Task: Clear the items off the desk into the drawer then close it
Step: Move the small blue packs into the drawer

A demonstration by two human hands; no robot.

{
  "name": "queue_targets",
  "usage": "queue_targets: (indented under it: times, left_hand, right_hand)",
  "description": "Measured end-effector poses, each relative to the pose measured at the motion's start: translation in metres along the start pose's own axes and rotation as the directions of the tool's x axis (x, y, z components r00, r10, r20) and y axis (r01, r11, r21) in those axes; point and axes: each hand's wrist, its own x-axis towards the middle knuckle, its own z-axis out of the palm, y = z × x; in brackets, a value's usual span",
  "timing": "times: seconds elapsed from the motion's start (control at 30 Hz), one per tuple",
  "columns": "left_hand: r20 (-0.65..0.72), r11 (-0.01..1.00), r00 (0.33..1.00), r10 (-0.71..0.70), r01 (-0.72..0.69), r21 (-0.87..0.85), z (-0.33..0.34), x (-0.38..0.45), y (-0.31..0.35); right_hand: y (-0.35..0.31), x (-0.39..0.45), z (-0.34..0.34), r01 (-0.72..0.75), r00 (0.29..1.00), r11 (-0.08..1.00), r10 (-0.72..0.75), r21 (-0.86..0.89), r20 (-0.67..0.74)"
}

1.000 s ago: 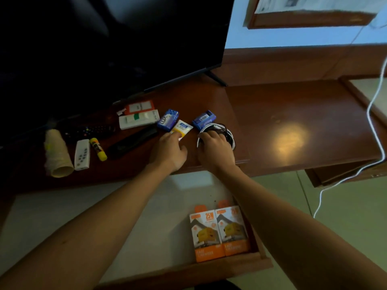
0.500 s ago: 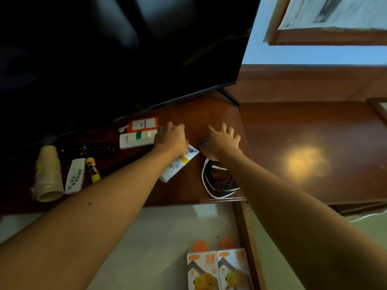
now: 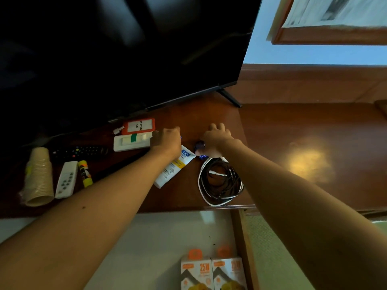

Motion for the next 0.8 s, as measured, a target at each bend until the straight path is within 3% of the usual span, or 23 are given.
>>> queue_targets:
  times: [0.23,0.37,0.6,0.7,0.8]
  left_hand:
    - [-0.081,0.996,0.995,0.061,-0.066,-0.057,0.005,-0.003,-0.001]
    - [-0.198,0.986,0.972,0.124,-0.143,-0.087,0.009,-0.006,-0.007]
    - [-0.333,0.937,0.933,0.135,-0.23,-0.264,-0.014,-0.042,-0.007]
    - [-0.346,0.907,0.933,0.099,-0.228,-0.355,-0.014,-0.072,-0.016]
    - [-0.334,0.886,0.94,0.073,-0.215,-0.412,-0.009,-0.107,-0.031]
  right_hand:
    - [-0.002,-0.007,0.006,0.006,0.953,0.999,0.011,0.053,-0.303]
    - [-0.007,-0.016,0.012,-0.041,0.906,0.994,0.082,0.106,-0.415]
    - [-0.026,-0.051,0.023,-0.068,0.78,0.987,0.145,0.148,-0.608]
    - [-0.045,-0.073,0.032,-0.056,0.736,0.979,0.174,0.196,-0.655]
    - [-0.062,-0.096,0.041,-0.003,0.737,0.952,0.209,0.305,-0.643]
